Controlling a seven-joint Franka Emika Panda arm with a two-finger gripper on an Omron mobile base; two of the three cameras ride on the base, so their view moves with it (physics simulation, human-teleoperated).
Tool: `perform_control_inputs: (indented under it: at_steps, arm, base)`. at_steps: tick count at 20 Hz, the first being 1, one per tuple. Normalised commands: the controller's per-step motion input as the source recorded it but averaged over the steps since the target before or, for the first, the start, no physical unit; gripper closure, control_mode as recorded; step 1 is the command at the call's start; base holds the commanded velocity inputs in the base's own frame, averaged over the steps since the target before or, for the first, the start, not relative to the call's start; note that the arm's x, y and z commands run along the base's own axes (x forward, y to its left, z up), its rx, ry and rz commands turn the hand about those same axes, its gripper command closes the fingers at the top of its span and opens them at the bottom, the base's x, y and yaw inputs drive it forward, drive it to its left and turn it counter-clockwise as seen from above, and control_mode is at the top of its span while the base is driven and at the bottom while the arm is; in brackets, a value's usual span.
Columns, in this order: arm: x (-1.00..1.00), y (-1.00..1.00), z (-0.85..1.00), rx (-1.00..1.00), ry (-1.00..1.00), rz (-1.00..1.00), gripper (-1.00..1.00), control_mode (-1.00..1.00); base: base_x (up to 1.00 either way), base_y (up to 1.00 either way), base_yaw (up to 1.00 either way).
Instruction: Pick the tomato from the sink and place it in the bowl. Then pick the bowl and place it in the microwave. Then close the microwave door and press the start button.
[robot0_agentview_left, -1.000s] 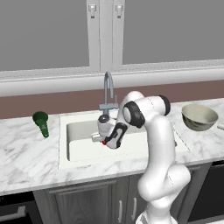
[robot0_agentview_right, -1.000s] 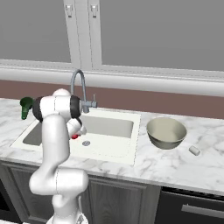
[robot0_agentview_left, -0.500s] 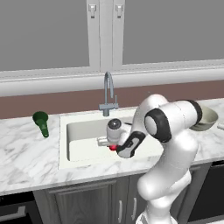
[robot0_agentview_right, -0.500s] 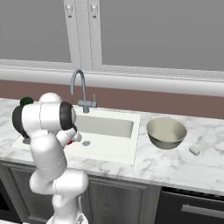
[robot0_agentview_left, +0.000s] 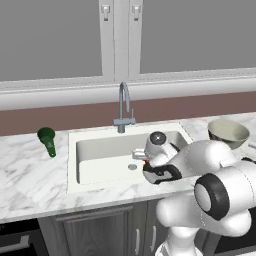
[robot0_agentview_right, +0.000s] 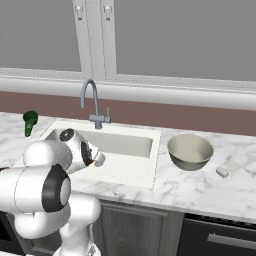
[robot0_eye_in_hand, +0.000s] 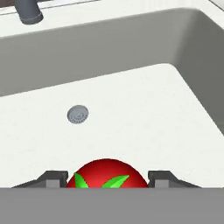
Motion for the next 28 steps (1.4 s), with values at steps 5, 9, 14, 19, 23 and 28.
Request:
perform_control_inputs:
  at_steps: [5,9,14,19,23,28]
  arm:
    - [0.0,-0.8,1.0,0.01,0.03,-0.13,1.0,-1.0]
    - [-0.12,-0.82,1.0,0.03,0.03,-0.14,1.0,-1.0]
    - [-0.42,-0.98,0.95,0.03,-0.01,-0.07,1.0,-1.0]
    - [-0.23,-1.0,0.66,0.02,-0.06,-0.01,1.0,-1.0]
    - [-0.01,-1.0,0.06,0.07,0.0,0.0,1.0,-1.0]
    - [0.01,-1.0,-0.02,0.06,0.02,0.0,1.0,-1.0]
  base:
    - [0.0,0.0,0.0]
    - [0.0,0.0,0.0]
    - [0.0,0.0,0.0]
    - [0.0,0.0,0.0]
    - [0.0,0.0,0.0]
    - [0.0,0.0,0.0]
